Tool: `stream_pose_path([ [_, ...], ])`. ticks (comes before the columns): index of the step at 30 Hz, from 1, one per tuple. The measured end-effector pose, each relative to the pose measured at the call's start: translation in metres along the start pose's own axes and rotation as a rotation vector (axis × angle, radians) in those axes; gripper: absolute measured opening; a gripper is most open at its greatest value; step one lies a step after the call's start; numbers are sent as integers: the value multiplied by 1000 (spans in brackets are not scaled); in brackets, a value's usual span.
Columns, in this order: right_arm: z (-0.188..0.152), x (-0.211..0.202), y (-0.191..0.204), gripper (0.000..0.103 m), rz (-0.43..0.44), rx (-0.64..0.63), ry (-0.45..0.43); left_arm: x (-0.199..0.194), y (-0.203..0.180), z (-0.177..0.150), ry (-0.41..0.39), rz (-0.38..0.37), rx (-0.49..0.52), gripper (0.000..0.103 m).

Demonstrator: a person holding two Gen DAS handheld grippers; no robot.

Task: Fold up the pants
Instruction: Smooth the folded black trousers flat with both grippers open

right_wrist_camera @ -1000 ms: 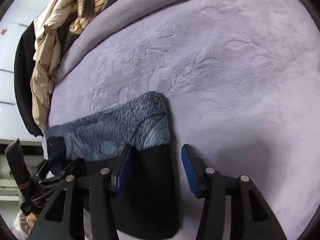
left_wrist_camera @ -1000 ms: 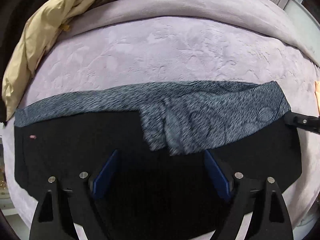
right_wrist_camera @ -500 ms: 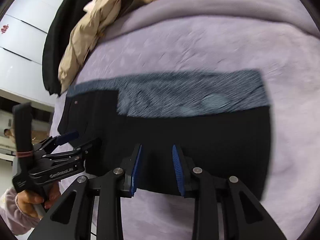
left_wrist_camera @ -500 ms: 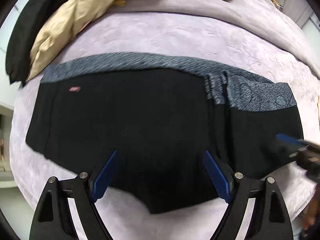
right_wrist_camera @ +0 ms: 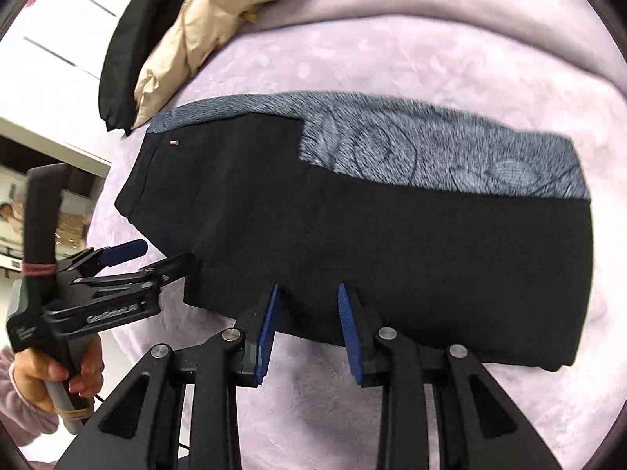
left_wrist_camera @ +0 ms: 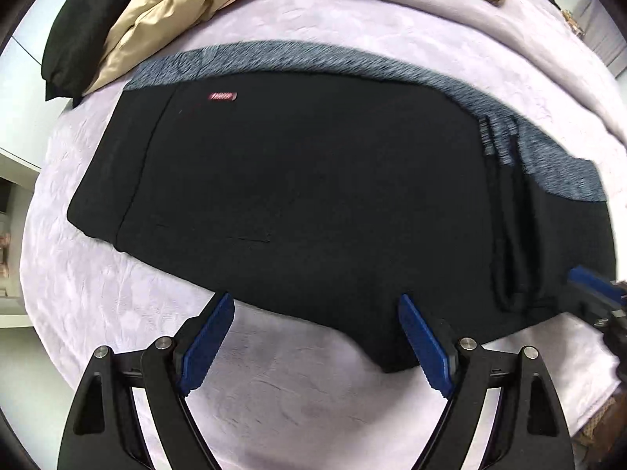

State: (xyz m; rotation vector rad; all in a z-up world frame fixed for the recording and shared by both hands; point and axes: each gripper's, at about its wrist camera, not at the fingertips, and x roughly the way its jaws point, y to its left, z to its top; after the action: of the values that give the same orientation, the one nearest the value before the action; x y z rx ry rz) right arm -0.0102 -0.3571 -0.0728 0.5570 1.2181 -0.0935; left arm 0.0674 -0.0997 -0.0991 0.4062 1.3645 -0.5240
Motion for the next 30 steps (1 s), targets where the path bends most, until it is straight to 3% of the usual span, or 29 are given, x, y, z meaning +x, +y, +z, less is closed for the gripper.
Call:
stream_pose_path([
  [2,2,10,5,34,7,2,17,15,4,-6,15,39,14,103],
  [6,1,40,8,34,-53,-16,92,23,22,-11,93,50,-32,103],
  [13,-3,19,6,35,-2,46,110,-15,34,-24,42,26,-14,103],
  [17,-15,6,11,57,-4,50,125,-34,43,-32,55,-15,-53,103],
  [19,-20,-1,12,59,-6,55,127,-41,50,-37,58,-35,-81,103],
  [21,-22,-7,16,68,-13,56,127,-46,59,-46,66,-54,-101,103],
  [23,-25,-13,19,86,-41,46,109,-54,72,-67,90,-54,-97,103],
  [30,-25,-12,41,87,-86,-15,140,-72,75,-83,124,-86,-88,103],
])
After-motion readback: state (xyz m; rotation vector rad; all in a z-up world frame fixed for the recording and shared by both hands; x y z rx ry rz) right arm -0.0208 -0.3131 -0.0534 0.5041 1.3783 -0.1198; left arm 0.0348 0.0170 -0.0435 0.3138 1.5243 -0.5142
